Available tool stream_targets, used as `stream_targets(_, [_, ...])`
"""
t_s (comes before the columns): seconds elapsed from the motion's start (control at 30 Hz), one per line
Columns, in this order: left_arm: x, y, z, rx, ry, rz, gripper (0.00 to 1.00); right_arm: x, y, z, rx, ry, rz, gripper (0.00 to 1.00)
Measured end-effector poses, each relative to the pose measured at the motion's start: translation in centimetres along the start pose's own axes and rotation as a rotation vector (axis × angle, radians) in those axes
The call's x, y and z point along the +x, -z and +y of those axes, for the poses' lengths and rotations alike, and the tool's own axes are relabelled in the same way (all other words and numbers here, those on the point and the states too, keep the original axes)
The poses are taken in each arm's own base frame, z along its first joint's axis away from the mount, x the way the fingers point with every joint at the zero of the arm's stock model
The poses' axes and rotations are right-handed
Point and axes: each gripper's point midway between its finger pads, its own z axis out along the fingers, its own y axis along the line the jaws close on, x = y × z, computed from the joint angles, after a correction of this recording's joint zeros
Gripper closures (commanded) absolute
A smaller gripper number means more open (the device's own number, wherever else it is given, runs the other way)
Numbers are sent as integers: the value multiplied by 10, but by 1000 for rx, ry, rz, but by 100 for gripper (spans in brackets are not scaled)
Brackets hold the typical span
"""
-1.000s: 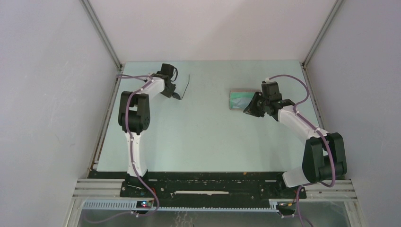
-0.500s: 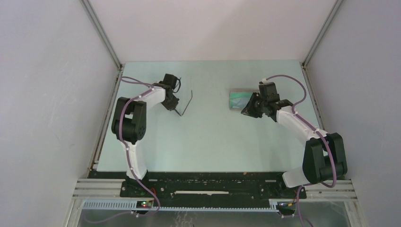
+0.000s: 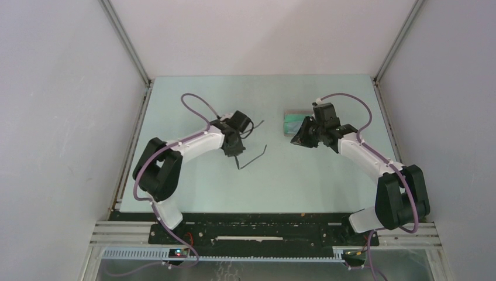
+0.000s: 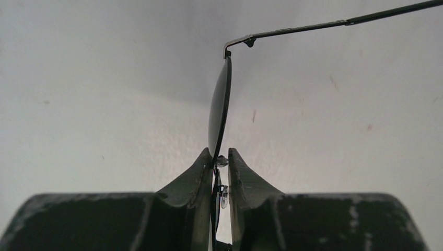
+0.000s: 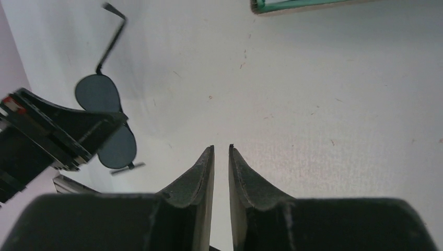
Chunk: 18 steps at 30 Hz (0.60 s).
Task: Organize the sunglasses
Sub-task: Move the sunglasses to the center of the board.
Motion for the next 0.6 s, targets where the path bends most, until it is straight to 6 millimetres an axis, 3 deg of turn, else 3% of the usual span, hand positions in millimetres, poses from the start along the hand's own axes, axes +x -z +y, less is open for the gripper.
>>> stream_targets(0.1, [22, 5, -9, 2, -83, 11, 78, 4, -1, 3, -8, 10, 8, 76])
stream_targets(0.27, [43, 7, -18, 12, -156, 28, 65, 8, -2, -5, 7, 13, 19, 75])
stream_targets(0.37, [46, 3, -18, 9, -178, 38, 58, 2, 2, -12, 11, 1, 13, 73])
stream_targets(0.47, [47, 2, -18, 10, -197, 42, 57, -8, 13, -18, 4, -17, -7, 72])
stream_targets(0.6, [46, 9, -20, 36, -208, 44, 57, -7, 28, -8, -15, 2, -28, 72])
